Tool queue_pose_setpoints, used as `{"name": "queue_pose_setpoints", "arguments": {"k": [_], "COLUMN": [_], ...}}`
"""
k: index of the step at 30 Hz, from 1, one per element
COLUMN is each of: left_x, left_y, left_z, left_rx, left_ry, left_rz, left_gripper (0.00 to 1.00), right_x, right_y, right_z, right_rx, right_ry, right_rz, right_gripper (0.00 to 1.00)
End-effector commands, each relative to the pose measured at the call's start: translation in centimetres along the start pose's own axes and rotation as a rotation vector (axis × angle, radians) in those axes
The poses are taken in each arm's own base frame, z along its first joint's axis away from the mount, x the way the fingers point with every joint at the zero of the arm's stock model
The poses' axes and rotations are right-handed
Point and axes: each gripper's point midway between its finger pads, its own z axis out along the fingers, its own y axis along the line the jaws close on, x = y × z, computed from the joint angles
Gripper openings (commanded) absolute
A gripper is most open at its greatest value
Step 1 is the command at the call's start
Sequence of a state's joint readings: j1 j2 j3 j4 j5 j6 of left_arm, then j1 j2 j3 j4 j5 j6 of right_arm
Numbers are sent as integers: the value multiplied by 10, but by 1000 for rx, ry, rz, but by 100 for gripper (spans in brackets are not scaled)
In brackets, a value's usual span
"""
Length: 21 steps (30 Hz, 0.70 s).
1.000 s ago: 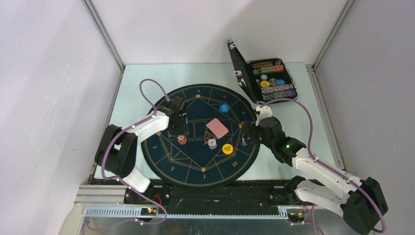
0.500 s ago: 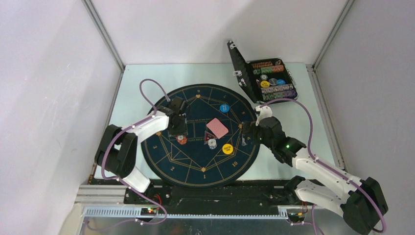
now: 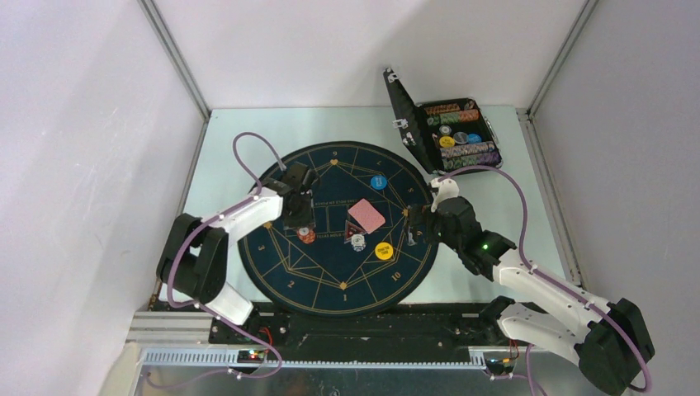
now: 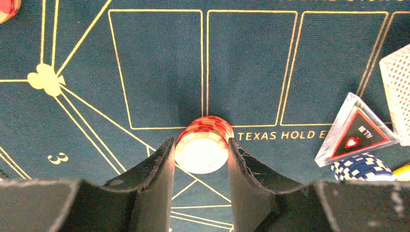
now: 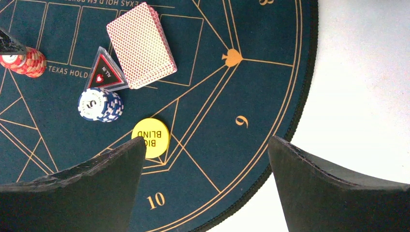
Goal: Distribute texas hold em gaming equipment
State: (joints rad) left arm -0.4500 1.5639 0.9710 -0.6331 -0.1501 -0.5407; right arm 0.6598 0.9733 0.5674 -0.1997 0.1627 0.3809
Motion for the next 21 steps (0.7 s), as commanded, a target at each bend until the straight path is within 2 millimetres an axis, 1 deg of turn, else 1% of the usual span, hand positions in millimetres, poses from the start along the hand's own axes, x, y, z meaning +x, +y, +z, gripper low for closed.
{"name": "queue_pose_setpoints", "arguments": {"k": [1, 6, 8, 10, 11, 12, 13, 14, 15, 16, 17, 18, 19, 21], "left_x": [-17, -23, -27, -34, -39, -45, -51, -59, -67, -75, -83, -90, -97, -108], "left_y": [-12, -10, -5, 5, 15, 19, 31, 35, 49, 55, 68, 74, 87, 99], "left_z": [-22, -29, -30, -30, -29, -31, -31, -34, -35, -36, -36, -35, -32, -26], "left_rx": [63, 52, 32, 12, 6, 10, 3, 10, -3, 0, -1, -1, -8, -1], "left_ry": [-69, -90, -99, -112, -116, -130, -137, -165, -182, -205, -214, -227, -225, -213], "left_rz": [0, -4, -15, -49, -86, -106, -149, -167, -211, -237, -280, -305, -351, -389], "left_gripper": [32, 30, 29, 26, 25, 24, 24, 24, 25, 25, 26, 26, 26, 26], "right_x": [-7, -8, -8, -9, -8, -8, -9, -9, -9, -9, -9, -9, -9, -8], "right_y": [0, 0, 1, 1, 1, 1, 1, 1, 2, 2, 1, 1, 1, 0], "right_z": [1, 0, 0, 0, 0, 0, -1, -1, -1, -1, -1, -1, -1, 0], "right_rx": [6, 4, 3, 2, 2, 1, 2, -1, -2, -2, 0, -1, 1, 6], "right_ry": [-29, -31, -32, -34, -34, -35, -35, -35, -37, -37, -35, -35, -35, -34], "right_rz": [-11, -10, -11, -12, -12, -11, -10, -9, -9, -9, -10, -10, -11, -13], "right_gripper": [100, 100, 100, 100, 100, 100, 100, 100, 100, 100, 100, 100, 100, 100]}}
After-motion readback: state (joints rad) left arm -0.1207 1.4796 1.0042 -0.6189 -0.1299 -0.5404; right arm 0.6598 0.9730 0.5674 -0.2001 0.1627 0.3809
